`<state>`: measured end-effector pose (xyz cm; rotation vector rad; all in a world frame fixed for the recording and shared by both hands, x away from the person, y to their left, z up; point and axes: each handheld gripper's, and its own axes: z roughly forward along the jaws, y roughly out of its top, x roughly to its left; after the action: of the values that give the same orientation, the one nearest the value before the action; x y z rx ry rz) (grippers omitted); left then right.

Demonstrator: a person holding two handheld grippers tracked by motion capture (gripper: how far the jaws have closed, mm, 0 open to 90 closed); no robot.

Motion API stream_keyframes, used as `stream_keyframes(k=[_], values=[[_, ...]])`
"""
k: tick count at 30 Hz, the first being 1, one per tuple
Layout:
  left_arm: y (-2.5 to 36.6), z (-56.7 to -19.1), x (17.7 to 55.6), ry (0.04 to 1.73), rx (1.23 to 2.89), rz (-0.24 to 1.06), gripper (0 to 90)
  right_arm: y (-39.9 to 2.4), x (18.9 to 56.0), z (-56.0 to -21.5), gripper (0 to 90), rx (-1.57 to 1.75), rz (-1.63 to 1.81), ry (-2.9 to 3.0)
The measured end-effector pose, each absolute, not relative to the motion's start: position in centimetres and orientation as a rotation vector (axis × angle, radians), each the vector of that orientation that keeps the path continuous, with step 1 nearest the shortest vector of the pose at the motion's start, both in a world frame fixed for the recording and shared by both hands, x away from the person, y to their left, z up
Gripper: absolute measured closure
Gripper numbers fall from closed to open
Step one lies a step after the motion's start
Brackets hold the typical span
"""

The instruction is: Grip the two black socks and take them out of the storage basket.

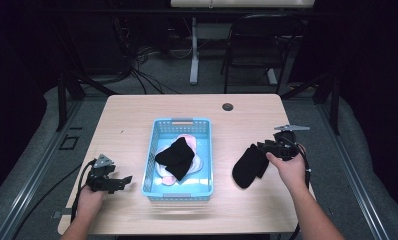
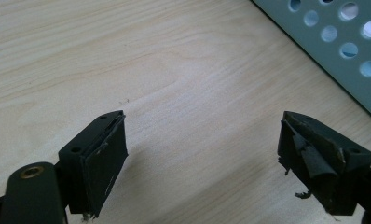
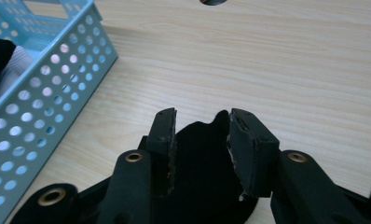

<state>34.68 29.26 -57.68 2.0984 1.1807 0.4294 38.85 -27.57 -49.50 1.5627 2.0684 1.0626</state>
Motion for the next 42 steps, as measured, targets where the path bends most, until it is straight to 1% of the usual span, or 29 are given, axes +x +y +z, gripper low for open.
stream_keyframes(k=[15,27,35,42], values=[[29.3,-57.6,34.7,1.181,2.095,0.432,15.6,-24.1,39.3,-46.5,61.4,1.434,1.082,2.137],[29.3,-57.5,34.6,1.176,2.09,0.432,15.6,-17.9,40.0,-43.9,61.9,1.261,1.12,2.245],[29.3,-57.5,34.6,1.173,2.089,0.433,15.6,-14.3,40.6,-43.4,62.3,1.181,1.131,2.314],[29.3,-57.5,34.6,1.172,2.088,0.432,15.6,-12.3,41.0,-43.5,62.5,1.146,1.128,2.353]])
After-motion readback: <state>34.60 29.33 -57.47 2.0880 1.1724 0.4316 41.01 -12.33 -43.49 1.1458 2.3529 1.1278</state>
